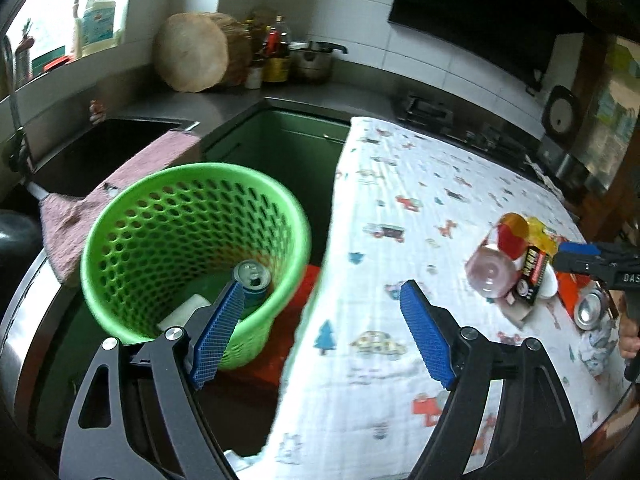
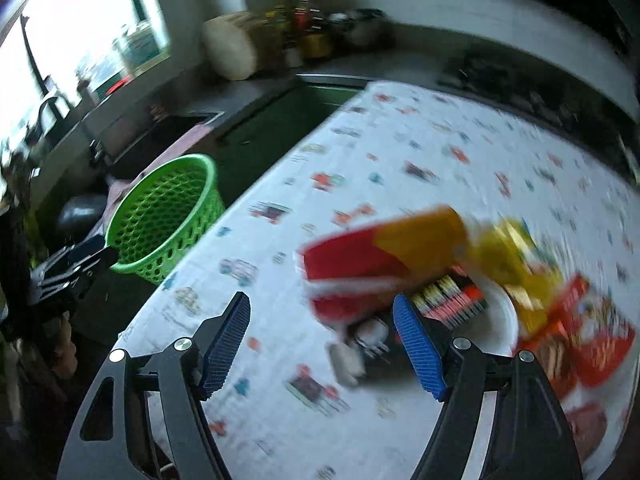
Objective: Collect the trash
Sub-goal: 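Grasp the crumpled foil with the right tool while the left tool reaches the red-yellow bottle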
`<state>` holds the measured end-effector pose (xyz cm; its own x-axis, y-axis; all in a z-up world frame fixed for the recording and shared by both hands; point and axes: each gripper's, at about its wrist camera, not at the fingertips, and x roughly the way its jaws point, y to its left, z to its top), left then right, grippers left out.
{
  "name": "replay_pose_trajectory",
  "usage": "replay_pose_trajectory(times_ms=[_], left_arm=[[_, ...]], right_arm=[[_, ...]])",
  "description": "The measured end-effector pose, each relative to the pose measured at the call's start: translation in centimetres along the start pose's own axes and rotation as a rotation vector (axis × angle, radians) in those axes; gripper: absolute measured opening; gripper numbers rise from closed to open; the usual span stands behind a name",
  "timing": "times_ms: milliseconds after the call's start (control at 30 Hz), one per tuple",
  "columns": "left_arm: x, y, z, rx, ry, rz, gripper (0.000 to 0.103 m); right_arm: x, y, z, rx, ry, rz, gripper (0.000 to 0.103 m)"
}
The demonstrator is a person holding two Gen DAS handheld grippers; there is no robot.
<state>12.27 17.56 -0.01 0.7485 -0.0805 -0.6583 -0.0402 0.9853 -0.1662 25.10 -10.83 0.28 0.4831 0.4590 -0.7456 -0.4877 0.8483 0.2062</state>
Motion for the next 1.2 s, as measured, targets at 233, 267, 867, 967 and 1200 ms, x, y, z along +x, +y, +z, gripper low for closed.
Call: replay_pose_trajectory(times_ms=[233,267,867,967,1200], left_arm=[[0.7,-3.5,0.5,0.051,0.016,-0.034,0.081],[0.7,-3.8,0.5,0.058,0.016,-0.035,0.081],[3.6,-12.1,1.8,0.202,0.055,-0.107,0.081],[4.2,-13.4,2.1,0.231,0.060,-0.118,0.081],[5.3,-15.8,2.2,0.291,0.085,-0.130,0.081]], right_arm=[[0.6,-5.5,-1.8,0.138,0.039,-0.037,0.071],[0.8,-5.9,-2.0,0.153,0.043,-0.033,0.069],[-2.4,-10.5,-2.7,0.159,0.063,-0.080,0.065],[-4.1,-11.2,-3.3,0.115,0.079,-0.093,0.065],[-6.9,-12.3,-4.9,-0.035,0.126,-0.156,0.066]])
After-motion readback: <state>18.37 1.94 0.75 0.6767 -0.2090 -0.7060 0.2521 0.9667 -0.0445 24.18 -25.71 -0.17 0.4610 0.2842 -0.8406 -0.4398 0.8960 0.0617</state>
